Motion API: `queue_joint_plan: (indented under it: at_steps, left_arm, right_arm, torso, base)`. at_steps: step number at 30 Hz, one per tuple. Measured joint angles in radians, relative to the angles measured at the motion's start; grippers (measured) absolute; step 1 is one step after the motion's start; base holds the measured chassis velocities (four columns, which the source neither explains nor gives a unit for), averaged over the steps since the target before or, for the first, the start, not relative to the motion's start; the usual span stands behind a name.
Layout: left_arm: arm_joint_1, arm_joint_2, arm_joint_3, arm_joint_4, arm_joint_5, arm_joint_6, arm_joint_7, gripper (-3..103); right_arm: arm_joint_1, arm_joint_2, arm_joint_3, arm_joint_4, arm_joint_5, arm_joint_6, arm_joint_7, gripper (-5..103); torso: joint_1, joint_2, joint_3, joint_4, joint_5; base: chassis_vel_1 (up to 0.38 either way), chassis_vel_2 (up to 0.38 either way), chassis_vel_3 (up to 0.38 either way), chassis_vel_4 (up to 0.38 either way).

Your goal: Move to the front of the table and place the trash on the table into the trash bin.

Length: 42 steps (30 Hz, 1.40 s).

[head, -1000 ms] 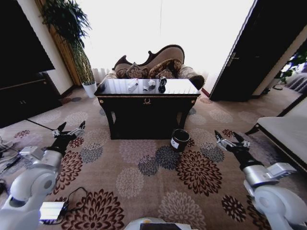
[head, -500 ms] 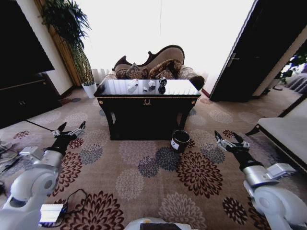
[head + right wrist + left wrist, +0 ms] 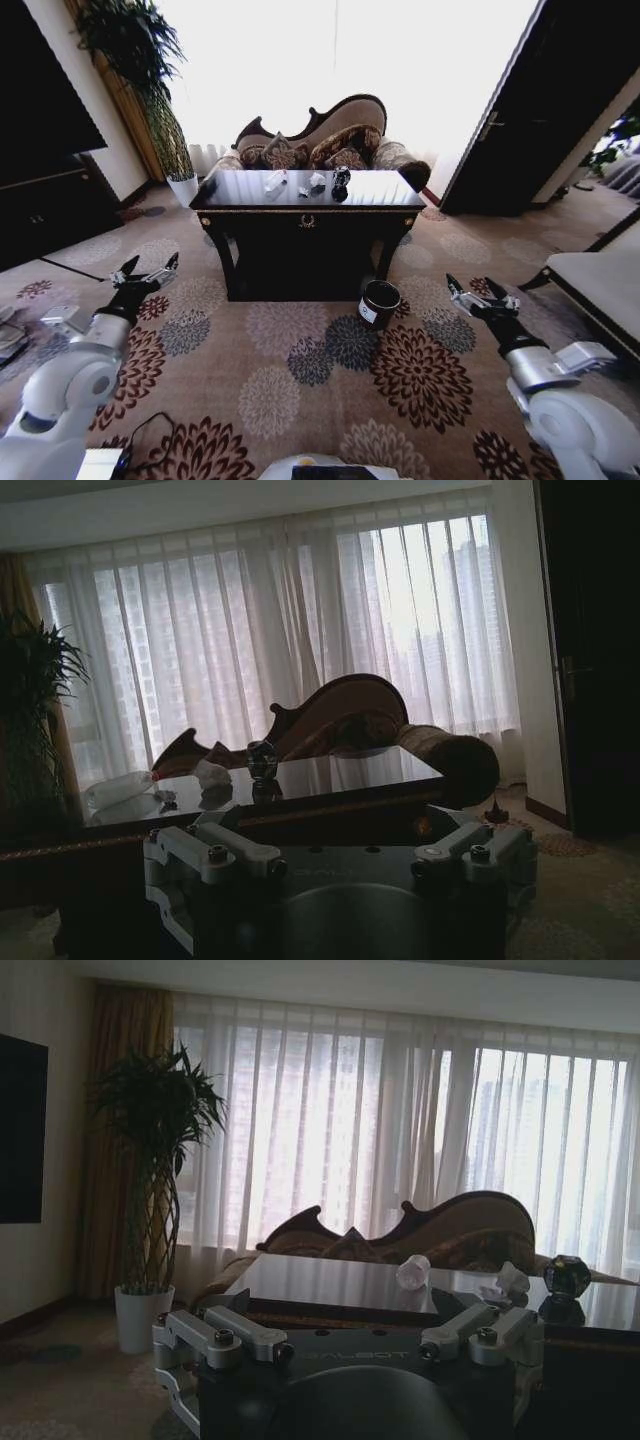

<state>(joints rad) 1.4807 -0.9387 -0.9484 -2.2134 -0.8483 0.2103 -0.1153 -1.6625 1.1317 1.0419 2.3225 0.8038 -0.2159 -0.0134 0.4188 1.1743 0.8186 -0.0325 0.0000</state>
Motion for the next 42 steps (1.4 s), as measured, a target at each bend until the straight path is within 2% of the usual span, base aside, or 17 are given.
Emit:
queue_joint_plan:
  at_steps: [42]
  left_arm:
    - [0.008, -0.009, -0.003, -0.004, -0.002, 0.001, 0.003, 100]
  right_arm:
    - [-0.014, 0.014, -0.001, 0.006, 0.005, 0.001, -0.008, 100]
  torso:
    - [0.0, 0.0, 0.0, 0.0001, 0.0001]
  base:
    - [-0.138, 0.134, 0.137, -0.134]
